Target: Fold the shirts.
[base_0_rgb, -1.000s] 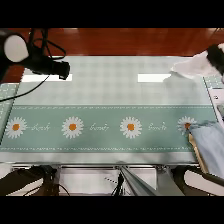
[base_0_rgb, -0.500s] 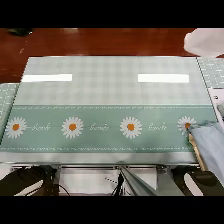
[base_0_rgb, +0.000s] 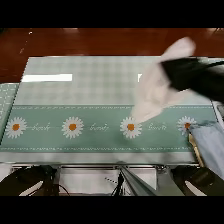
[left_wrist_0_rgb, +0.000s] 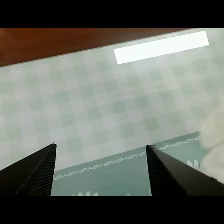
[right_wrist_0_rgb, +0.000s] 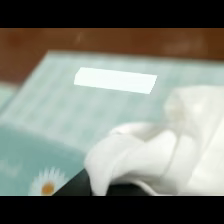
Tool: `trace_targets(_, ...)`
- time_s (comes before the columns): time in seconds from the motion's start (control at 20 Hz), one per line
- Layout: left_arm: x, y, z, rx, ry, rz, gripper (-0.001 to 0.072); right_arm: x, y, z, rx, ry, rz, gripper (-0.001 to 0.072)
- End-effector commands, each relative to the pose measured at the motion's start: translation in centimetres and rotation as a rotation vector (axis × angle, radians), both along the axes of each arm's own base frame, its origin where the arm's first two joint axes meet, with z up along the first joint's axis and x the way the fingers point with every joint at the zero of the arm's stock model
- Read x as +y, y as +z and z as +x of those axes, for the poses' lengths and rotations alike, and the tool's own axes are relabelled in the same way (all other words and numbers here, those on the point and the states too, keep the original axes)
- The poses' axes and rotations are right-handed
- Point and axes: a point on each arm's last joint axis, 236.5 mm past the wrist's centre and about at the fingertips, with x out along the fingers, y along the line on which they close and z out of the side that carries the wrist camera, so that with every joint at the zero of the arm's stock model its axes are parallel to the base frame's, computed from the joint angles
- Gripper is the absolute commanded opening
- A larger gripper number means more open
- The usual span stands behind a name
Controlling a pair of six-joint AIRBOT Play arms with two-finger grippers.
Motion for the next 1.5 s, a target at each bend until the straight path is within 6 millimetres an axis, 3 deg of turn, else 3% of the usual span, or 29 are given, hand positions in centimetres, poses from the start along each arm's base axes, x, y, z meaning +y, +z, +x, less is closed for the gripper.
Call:
trace_targets(0.0, -0.1, -1.8, 0.2, 0.058, 0.006, 0.024, 0.0659, 9.5, -11.4, -3.5, 0.17, 0.255, -0.249, 0.0028)
trace_targets(0.1, -0.4, -3.6, 0.6, 0.103, 0.007, 0.05, 0.0659, 12.2, -18.1, -4.2, 0.264, 0.299, -0.361, 0.0028)
trace_targets(0.2, -0.6, -6.2, 1.0, 0.166, 0.007, 0.087, 0.0658, 13.1, -23.5, -4.7, 0.365, 0.304, -0.433, 0.0029)
trace_targets(0.25, -0.7, -7.8, 1.2, 0.204, 0.008, 0.109, 0.0659, 13.1, -25.1, -4.7, 0.398, 0.294, -0.453, 0.0074)
trace_targets(0.3, -0.8, -9.4, 1.3, 0.242, 0.008, 0.131, 0.0659, 12.8, -25.4, -4.4, 0.407, 0.286, -0.459, 0.0254)
trace_targets(0.35, -0.8, -11.2, 1.3, 0.284, 0.008, 0.157, 0.0659, 12.2, -25.0, -4.0, 0.404, 0.277, -0.46, 0.0423)
trace_targets(0.4, -0.8, -12.9, 1.3, 0.326, 0.008, 0.182, 0.0659, 11.3, -23.9, -3.4, 0.388, 0.27, -0.458, 0.049)
trace_targets(0.45, -0.7, -14.9, 1.2, 0.371, 0.008, 0.208, 0.0658, 10.0, -22.4, -2.9, 0.368, 0.261, -0.465, 0.0503)
trace_targets(0.55, -0.8, -18.8, 1.0, 0.453, -0.001, 0.251, 0.0658, 5.0, -19.1, -1.3, 0.318, 0.19, -0.52, 0.0504)
trace_targets(0.7, -2.2, -25.2, 0.2, 0.562, -0.054, 0.26, 0.0658, -5.6, -14.3, 1.6, 0.229, -0.026, -0.665, 0.0504)
trace_targets(0.8, -3.2, -29.4, -0.6, 0.623, -0.082, 0.245, 0.0658, -11.3, -12.9, 2.3, 0.248, -0.135, -0.699, 0.0504)
trace_targets(0.9, -3.7, -33.8, -2.0, 0.697, -0.1, 0.227, 0.0658, -14.6, -13.4, 2.1, 0.331, -0.178, -0.673, 0.0504)
trace_targets(1.0, -3.7, -37.5, -3.8, 0.768, -0.105, 0.217, 0.0658, -15.9, -14.3, 1.9, 0.403, -0.189, -0.594, 0.0504)
trace_targets(1.15, -4.4, -40.8, -5.2, 0.831, -0.087, 0.124, 0.0659, -16.3, -16.6, 0.9, 0.493, -0.173, -0.507, 0.0504)
trace_targets(1.25, -4.0, -41.9, -4.7, 0.844, -0.037, 0.046, 0.066, -16.1, -18.3, 0.0, 0.541, -0.15, -0.493, 0.0504)
trace_targets(1.45, -3.9, -42.2, -2.7, 0.806, -0.076, -0.103, 0.0659, -15.1, -20.9, -1.7, 0.621, -0.119, -0.454, 0.0504)
